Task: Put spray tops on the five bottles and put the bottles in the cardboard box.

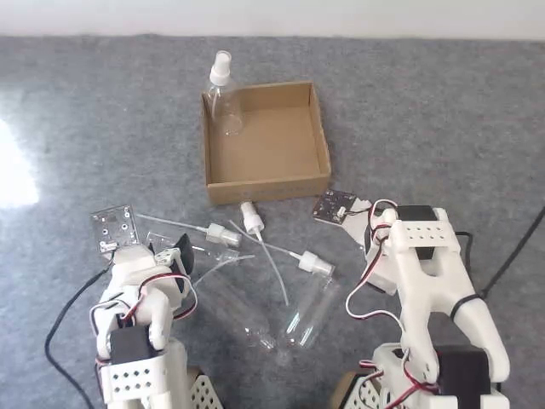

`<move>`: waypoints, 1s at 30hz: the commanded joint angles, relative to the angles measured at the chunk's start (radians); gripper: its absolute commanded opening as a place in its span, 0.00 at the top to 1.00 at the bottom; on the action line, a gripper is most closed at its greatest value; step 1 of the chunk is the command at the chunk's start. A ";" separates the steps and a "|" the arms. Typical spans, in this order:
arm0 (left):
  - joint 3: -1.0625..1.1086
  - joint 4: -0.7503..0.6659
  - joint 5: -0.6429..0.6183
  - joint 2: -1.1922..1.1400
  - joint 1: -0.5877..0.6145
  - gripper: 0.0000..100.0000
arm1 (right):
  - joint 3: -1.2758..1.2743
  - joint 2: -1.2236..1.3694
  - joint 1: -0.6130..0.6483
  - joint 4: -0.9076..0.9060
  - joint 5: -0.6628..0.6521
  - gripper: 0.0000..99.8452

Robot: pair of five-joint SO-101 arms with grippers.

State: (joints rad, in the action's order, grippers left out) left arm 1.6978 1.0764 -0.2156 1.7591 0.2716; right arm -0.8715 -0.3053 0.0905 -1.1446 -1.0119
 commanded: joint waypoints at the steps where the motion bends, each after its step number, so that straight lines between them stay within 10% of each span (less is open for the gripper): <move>1: -0.008 0.005 -0.014 0.011 0.000 0.79 | 0.002 -0.041 0.004 0.007 -0.015 0.60; 30: -0.008 0.005 -0.014 0.011 0.000 0.79 | 0.008 -0.054 0.004 -0.002 -0.003 0.85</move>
State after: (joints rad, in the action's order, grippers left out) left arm 1.6978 1.0764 -0.2156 1.7591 0.2716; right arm -0.8715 -0.3053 0.0890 -1.1446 -1.0150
